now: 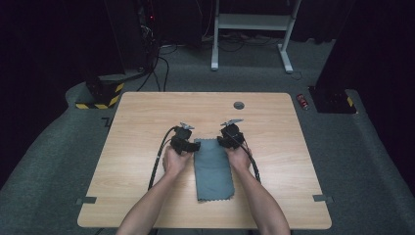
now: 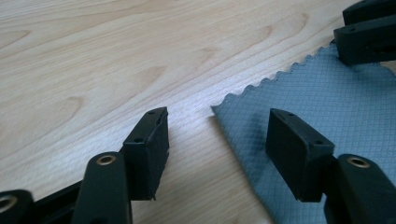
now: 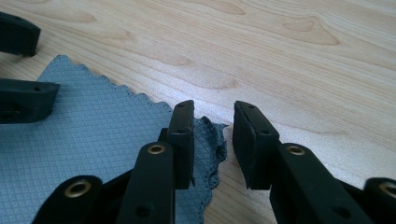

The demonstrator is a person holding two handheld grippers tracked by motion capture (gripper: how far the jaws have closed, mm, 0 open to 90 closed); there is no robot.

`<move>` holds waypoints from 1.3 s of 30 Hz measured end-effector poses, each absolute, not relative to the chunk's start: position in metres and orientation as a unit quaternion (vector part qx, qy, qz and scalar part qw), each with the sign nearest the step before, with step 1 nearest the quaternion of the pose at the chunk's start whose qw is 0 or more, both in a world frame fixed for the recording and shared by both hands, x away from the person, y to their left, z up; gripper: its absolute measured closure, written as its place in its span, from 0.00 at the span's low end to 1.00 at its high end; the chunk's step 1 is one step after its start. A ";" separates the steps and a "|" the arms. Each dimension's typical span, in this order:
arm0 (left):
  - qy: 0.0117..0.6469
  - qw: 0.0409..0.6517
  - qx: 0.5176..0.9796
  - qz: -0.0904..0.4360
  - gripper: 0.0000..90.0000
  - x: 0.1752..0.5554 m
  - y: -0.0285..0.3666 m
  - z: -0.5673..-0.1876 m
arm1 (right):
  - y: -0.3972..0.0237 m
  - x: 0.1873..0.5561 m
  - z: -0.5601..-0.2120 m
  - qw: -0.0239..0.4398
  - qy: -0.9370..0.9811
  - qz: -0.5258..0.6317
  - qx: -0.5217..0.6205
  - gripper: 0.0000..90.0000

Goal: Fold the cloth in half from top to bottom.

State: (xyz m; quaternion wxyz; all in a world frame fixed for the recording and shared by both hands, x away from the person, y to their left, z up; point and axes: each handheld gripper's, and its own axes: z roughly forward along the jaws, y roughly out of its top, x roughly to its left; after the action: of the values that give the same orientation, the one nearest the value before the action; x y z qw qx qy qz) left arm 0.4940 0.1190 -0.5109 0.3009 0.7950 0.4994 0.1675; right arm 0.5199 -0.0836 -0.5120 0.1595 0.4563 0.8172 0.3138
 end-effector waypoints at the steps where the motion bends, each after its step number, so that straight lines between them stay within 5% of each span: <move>1: 0.498 0.298 0.796 0.171 0.45 0.494 0.118 -0.511 | -0.083 0.520 -0.512 0.162 0.819 0.312 0.453 0.77; 20: 0.506 0.305 0.797 0.128 0.95 0.504 0.119 -0.506 | -0.077 0.519 -0.510 0.149 0.833 0.304 0.437 0.98; 39: 0.492 0.338 0.798 0.088 1.00 0.506 0.126 -0.501 | -0.086 0.514 -0.495 0.145 0.828 0.312 0.443 0.99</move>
State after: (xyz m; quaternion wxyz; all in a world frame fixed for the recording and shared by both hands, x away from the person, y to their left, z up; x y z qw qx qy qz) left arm 0.5064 0.1261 -0.5009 0.3380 0.7976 0.4917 0.0879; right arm 0.5140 -0.0860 -0.4953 0.1450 0.4426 0.8281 0.3119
